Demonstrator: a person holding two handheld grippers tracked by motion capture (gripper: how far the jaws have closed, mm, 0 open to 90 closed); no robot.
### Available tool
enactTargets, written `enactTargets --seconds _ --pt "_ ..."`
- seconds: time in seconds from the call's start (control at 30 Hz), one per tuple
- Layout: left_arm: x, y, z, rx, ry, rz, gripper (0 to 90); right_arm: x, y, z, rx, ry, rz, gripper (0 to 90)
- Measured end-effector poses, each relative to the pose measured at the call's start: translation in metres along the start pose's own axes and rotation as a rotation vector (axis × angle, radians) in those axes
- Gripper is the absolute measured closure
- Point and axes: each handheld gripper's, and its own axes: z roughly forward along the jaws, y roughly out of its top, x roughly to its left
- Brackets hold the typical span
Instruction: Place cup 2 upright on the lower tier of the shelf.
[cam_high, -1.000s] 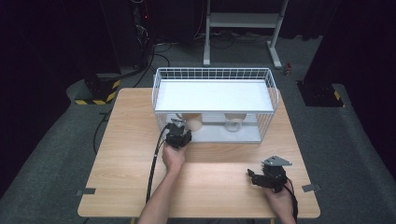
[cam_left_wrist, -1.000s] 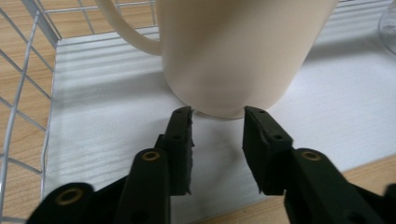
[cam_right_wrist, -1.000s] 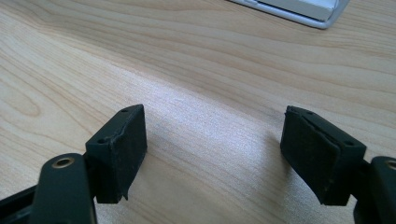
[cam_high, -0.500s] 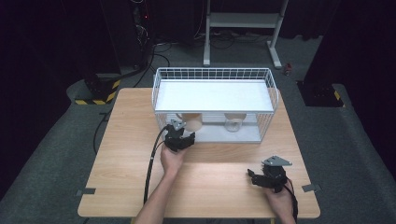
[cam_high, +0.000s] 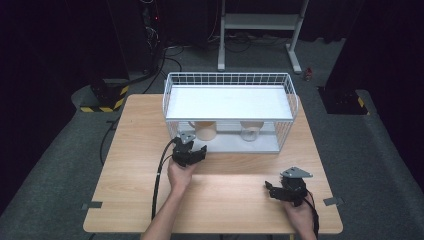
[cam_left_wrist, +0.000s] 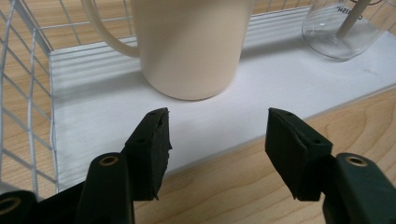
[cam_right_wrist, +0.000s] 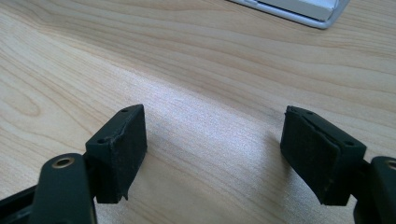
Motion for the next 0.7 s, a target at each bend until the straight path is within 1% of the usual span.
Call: enactTargets --seconds 0.1,0.13,0.27,0.3,0.37,0.47,0.53,0.57,0.7 --pt "0.001 -0.001 -0.002 -0.001 0.005 0.002 40.1 0.000 0.000 0.000 0.000 0.000 0.000 22.7" --pt "0.002 -0.001 -0.003 0.000 0.011 0.012 40.0 0.000 0.000 0.000 0.000 0.000 0.001 22.7" --pt "0.004 -0.001 -0.007 -0.007 0.009 0.008 39.7 0.000 0.000 0.000 0.000 0.000 0.000 22.7" --pt "0.004 -0.001 -0.009 -0.016 0.008 0.003 39.6 0.000 0.000 0.000 0.000 0.000 0.000 22.7" --pt "0.004 -0.002 -0.011 -0.016 0.003 -0.003 39.3 0.000 0.000 0.000 0.000 0.000 0.001 22.7" --pt "0.005 -0.002 -0.014 -0.016 0.009 0.016 38.7 0.000 0.000 0.000 0.000 0.000 0.000 22.7" --pt "0.006 -0.003 -0.015 -0.013 0.007 0.012 38.3 0.000 0.000 0.000 0.000 0.000 -0.002 22.7" --pt "0.007 -0.004 -0.016 -0.010 0.012 0.020 38.1 0.000 0.000 0.000 0.000 0.000 0.000 22.7" --pt "0.010 -0.005 -0.019 -0.014 0.010 0.008 37.3 0.000 0.000 0.000 -0.001 0.000 -0.002 22.7"
